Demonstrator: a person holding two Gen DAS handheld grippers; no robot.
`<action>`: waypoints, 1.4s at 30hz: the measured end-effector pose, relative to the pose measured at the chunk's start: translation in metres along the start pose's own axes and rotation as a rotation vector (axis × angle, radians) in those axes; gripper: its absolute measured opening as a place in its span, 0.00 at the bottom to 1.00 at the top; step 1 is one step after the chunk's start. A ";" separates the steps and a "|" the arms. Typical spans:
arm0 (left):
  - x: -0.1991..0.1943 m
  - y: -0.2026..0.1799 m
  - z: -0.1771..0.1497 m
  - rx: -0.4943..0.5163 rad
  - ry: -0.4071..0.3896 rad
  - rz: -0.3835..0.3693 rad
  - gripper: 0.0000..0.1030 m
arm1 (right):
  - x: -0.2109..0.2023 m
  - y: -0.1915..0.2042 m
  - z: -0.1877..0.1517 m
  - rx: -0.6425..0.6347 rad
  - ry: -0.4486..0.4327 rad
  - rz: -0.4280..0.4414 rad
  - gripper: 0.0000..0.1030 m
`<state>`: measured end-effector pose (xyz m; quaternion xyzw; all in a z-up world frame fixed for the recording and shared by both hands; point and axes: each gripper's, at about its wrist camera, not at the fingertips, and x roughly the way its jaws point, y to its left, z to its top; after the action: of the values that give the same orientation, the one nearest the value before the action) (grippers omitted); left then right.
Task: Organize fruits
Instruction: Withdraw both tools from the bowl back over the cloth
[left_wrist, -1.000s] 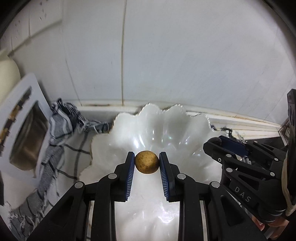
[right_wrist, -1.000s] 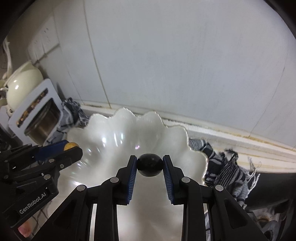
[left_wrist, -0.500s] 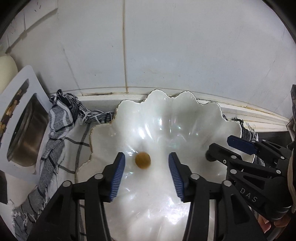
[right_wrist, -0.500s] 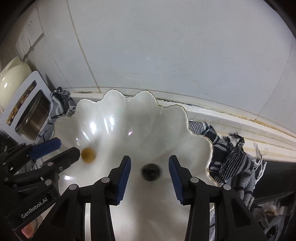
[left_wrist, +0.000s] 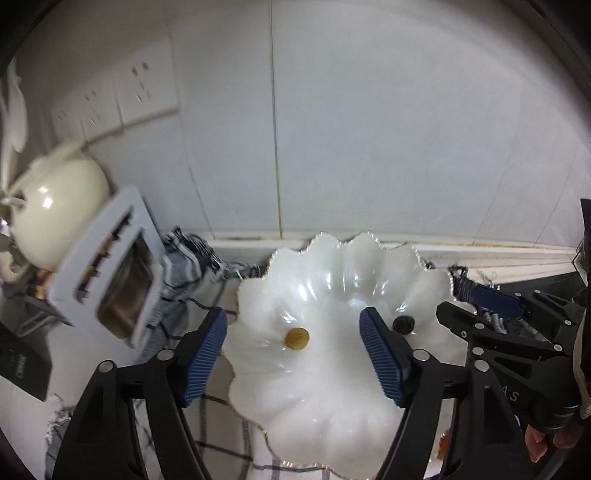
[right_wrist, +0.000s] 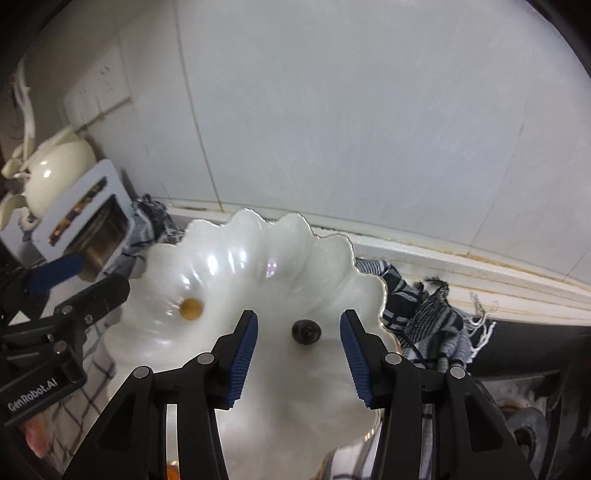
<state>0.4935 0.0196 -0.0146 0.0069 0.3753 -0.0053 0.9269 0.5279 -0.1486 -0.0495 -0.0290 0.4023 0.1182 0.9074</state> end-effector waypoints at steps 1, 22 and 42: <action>-0.007 0.000 0.000 0.003 -0.015 0.005 0.74 | -0.009 0.001 -0.001 -0.002 -0.015 0.001 0.47; -0.147 -0.004 -0.054 -0.018 -0.226 -0.030 0.76 | -0.141 0.030 -0.069 -0.055 -0.235 0.048 0.47; -0.217 -0.013 -0.123 0.061 -0.285 0.026 0.76 | -0.199 0.046 -0.133 -0.086 -0.284 0.062 0.47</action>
<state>0.2519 0.0100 0.0475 0.0391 0.2396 -0.0058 0.9701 0.2916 -0.1615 0.0088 -0.0384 0.2651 0.1661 0.9490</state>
